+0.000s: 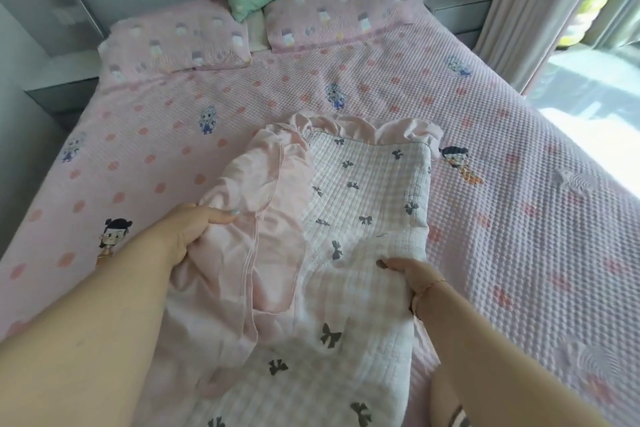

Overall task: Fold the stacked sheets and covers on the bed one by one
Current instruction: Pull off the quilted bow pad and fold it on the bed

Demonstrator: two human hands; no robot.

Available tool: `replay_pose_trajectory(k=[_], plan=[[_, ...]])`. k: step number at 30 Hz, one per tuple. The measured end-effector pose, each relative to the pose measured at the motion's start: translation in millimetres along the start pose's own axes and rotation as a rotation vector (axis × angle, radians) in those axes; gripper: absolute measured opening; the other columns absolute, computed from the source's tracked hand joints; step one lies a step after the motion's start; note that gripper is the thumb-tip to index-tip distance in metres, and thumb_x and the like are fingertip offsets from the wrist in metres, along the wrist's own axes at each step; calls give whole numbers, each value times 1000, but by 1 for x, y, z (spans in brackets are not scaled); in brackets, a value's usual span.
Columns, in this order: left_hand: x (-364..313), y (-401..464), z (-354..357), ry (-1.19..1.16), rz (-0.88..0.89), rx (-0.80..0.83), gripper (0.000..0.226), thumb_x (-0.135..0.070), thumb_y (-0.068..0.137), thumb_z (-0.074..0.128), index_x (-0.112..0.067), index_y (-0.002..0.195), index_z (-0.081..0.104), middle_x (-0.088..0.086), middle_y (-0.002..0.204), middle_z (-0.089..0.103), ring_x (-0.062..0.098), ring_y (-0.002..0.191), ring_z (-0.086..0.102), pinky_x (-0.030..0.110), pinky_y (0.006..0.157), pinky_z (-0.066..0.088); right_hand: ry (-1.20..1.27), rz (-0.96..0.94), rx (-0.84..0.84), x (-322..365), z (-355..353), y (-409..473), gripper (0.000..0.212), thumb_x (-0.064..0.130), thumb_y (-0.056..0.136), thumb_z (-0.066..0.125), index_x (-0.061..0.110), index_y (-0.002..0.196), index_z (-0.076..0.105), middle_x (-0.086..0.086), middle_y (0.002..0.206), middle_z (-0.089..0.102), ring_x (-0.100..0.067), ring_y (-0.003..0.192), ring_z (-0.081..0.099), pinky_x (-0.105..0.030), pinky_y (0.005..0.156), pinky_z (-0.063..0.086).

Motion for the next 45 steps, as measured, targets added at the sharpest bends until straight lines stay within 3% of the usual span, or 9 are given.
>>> replay_pose_trajectory(k=[4,7,16,24,29,33,38,42,45], plan=[[-39,-23,-10,-127,34,0,60,-27,53,83,-4,107,69,17,93,74,36,91,69,48,94,51,18,-136,43,80,-8,-27,11,9,70,79,3,73,70,-16,80,71,-33,73,68,-47,63,57],[-70,-40,-21,-243,76,-32,45,-25,67,80,-3,105,70,19,94,73,35,87,69,41,82,54,2,-250,91,138,-12,-48,10,14,74,77,6,71,71,-16,85,71,-32,76,67,-50,69,57],[-149,-74,-61,-558,247,-134,49,-28,67,83,-4,108,70,15,104,73,29,94,69,42,92,53,-185,-657,376,301,5,-122,36,17,81,70,19,115,60,-13,108,70,-34,98,68,-53,77,55],[-193,-98,-89,-480,365,-277,71,-28,46,93,-3,108,66,15,98,72,33,94,68,51,90,54,-191,-784,165,373,1,-143,22,11,77,76,10,97,66,-19,110,67,-37,105,63,-55,88,52],[-236,-92,-88,-566,436,-339,65,-25,64,89,-6,119,59,9,97,69,26,87,67,45,86,55,-175,-891,88,421,5,-152,41,17,80,75,8,118,60,-15,101,66,-33,97,64,-49,87,53],[-254,-65,-73,-635,424,-275,90,-35,43,96,-9,121,60,11,105,71,29,93,68,49,87,55,-217,-891,31,448,2,-133,43,20,81,74,9,120,61,-11,96,65,-28,88,62,-51,91,51],[-307,-45,-57,-690,517,-294,50,-20,76,81,-8,119,58,12,111,68,25,92,68,42,82,56,-220,-1011,-61,494,-3,-136,42,30,86,68,18,125,56,-4,109,64,-27,98,63,-45,95,50],[-354,-45,-61,-721,669,-267,21,-13,80,77,-12,99,67,1,80,75,15,75,72,27,57,56,-114,-1133,-48,534,-8,-155,22,31,87,67,24,106,59,4,92,64,-23,92,65,-42,86,55],[-364,-48,-55,-713,730,-210,11,-6,82,73,-17,82,72,-4,72,74,9,68,71,27,57,58,-99,-1187,-29,543,-14,-156,19,29,88,66,23,104,59,5,88,63,-15,78,62,-33,72,55]])
Point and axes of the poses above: each hand's wrist, its own y-axis towards the middle knuckle, its own z-axis out of the palm, x = y × z, the point moved 7 cm from there along y, towards the middle knuckle
